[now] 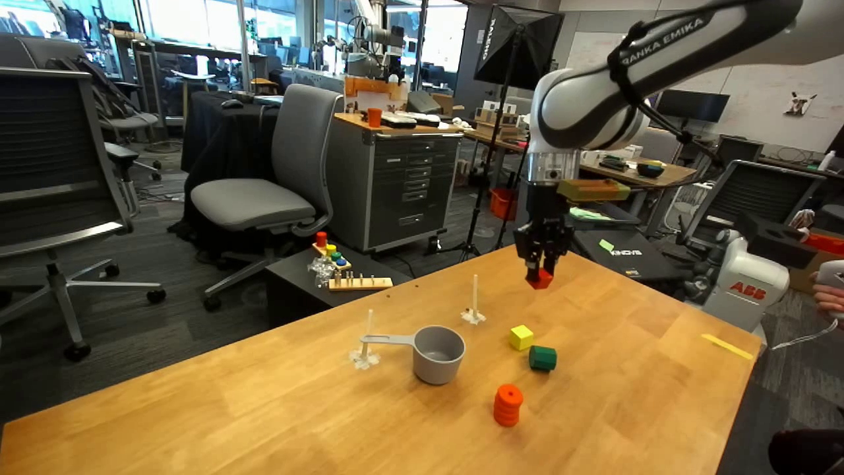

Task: Put all the blocks and rings in the cup

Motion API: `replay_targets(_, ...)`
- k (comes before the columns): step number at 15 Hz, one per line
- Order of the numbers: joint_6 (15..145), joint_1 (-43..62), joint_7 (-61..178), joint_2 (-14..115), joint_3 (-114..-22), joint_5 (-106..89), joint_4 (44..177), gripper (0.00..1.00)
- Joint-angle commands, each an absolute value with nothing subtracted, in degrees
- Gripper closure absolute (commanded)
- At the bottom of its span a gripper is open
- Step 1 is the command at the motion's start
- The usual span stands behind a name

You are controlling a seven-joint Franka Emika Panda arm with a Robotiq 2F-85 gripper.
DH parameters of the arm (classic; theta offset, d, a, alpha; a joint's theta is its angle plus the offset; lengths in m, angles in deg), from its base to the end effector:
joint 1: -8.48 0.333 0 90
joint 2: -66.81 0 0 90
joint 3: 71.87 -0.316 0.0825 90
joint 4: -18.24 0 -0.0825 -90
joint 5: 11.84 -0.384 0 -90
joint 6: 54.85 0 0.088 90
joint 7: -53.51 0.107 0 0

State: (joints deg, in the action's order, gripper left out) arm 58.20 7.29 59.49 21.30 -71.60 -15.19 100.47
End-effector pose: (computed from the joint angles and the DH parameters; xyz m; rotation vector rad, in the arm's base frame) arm 0.6953 -0.0134 0.2001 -3.0693 0.2441 0.3994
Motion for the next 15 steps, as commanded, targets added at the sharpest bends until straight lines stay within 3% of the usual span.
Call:
replay_targets(1,59.6,8.1,57.1,25.9,-74.7,-18.0,102.6,0.86)
replay_targets(15,58.7,11.9,53.8,19.0,-79.9,-23.6,96.9,0.86)
